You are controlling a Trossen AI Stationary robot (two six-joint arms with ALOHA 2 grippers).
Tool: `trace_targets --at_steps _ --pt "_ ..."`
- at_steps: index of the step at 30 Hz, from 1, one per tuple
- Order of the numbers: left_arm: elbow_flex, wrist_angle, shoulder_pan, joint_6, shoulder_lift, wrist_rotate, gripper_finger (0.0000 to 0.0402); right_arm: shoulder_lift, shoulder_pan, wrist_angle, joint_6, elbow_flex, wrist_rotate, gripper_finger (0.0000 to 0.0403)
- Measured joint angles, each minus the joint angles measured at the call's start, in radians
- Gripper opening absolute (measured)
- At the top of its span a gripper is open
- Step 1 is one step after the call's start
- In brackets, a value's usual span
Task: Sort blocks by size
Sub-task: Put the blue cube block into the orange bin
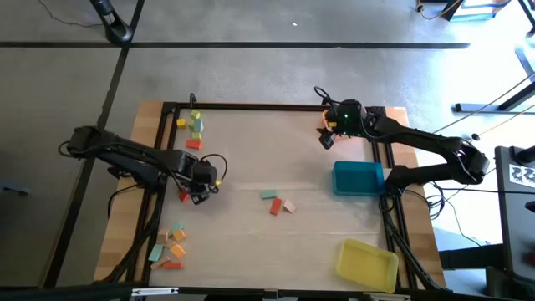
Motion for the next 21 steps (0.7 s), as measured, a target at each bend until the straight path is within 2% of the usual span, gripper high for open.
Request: trace_targets --at_steps 4,10,21 --pt "0.0 -0.006 -0.004 0.058 0.032 0.012 0.0214 0.0 0.0 0.0 0.0 0.0 0.0 0.0269" --pt "0.0 -0.085 -0.004 0.061 0.084 0.011 0.0214 0.0 0.0 0.0 0.0 0.0 0.0 0.0269" --pt "0.0 -0.071 -0.004 0.062 0.152 0.039 0.0205 0.0 0.0 0.0 -0.001 0.0 -0.001 0.0269"
